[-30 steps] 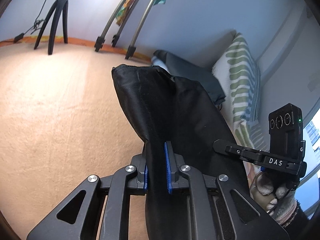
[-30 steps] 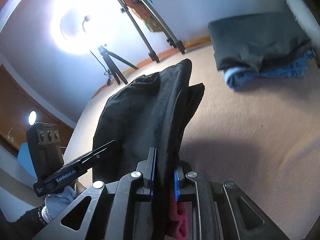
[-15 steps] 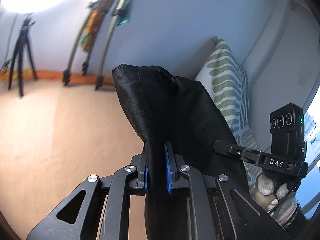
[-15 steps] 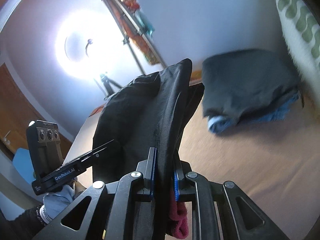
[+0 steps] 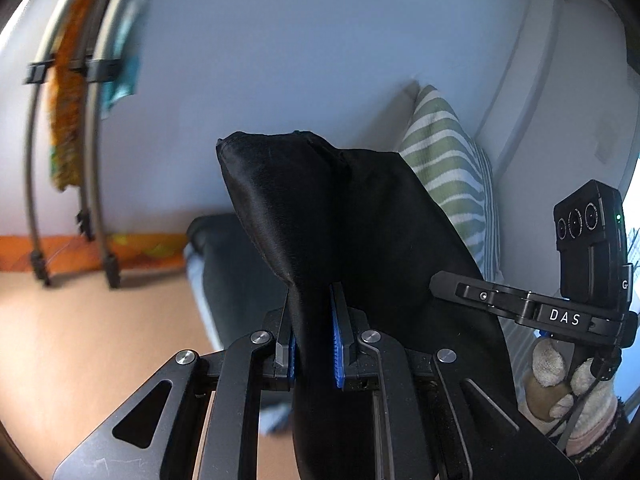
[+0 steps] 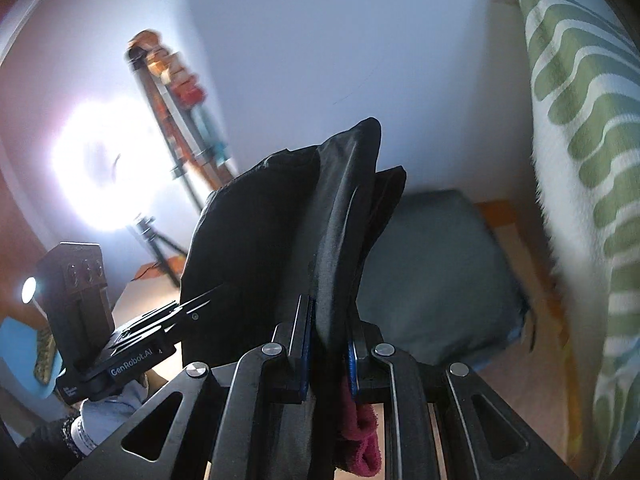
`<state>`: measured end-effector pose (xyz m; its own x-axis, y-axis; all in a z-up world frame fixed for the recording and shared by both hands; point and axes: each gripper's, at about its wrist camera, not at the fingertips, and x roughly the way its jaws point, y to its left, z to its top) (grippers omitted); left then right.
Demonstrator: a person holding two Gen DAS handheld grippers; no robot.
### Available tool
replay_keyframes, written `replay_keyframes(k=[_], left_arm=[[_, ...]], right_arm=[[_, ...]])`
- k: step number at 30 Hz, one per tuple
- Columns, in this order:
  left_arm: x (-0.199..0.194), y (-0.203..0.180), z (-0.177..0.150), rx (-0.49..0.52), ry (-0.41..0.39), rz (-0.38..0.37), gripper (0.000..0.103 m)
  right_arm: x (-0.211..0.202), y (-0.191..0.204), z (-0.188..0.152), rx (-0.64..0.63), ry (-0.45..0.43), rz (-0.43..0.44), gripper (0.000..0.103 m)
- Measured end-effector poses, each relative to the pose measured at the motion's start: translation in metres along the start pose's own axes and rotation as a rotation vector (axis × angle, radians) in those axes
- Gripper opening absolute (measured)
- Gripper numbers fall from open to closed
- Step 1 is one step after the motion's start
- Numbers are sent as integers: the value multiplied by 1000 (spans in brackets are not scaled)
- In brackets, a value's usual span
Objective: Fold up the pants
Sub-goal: 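Lift and carry the bundle with both grippers toward the clothes stack by the pillow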
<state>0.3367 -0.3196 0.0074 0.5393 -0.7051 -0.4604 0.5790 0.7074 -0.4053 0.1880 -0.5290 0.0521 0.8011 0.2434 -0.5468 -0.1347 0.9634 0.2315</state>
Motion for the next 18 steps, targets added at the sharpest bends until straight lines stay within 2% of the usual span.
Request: replay_keyframes(k=[8,13,18], left_arm=[[52,4,27,6,1,16,11],[75,12,31,9,24,45,11],[89,18,26,15,73,87,13]], right_arm=[[37,-38,41,-9,-10,-60,12],[63,-52,51,-14,8,-92,12],[83,-55,49,-54,38,-174,13]])
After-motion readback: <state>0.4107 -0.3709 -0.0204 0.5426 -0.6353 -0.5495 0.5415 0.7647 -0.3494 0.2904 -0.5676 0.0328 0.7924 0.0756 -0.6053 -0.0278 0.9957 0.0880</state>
